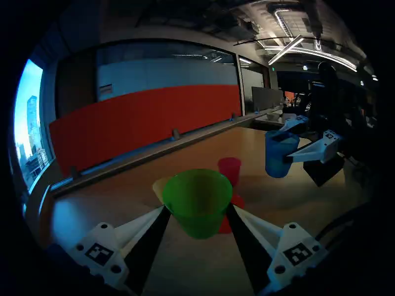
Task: Pour water
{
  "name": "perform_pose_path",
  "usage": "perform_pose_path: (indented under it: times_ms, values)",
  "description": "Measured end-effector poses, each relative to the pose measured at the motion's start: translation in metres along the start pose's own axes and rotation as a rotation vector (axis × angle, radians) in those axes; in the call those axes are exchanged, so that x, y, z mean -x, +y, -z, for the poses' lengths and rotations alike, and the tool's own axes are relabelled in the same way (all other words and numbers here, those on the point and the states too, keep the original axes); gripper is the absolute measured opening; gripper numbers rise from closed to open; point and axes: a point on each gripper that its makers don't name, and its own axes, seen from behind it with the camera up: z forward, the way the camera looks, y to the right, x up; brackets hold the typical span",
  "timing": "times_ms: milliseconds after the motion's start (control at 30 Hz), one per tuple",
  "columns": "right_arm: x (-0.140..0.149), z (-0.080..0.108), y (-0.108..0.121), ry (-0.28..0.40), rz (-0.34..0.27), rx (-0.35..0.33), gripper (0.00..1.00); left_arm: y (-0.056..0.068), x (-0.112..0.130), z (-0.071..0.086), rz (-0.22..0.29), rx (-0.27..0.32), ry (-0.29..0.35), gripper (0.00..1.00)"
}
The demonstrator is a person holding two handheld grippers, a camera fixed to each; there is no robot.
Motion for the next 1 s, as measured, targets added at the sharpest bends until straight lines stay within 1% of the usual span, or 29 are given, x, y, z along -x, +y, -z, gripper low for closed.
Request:
perform_pose_path:
  times_ms: [500, 700, 1000]
  values:
    - [-0.016, -0.002, -0.003, 0.094, 0.009, 0.02, 0.89, -0.001, 0.002, 0.004, 0.008, -0.007, 0.002, 0.82]
    - [-0.017, -0.005, -0.008, 0.116, -0.004, 0.016, 0.89, 0.0, 0.002, 0.004, 0.009, -0.006, 0.003, 0.82]
    - [-0.026, -0.005, -0.005, 0.155, -0.025, 0.021, 0.89, -0.002, 0.004, 0.004, 0.017, -0.007, 0.007, 0.82]
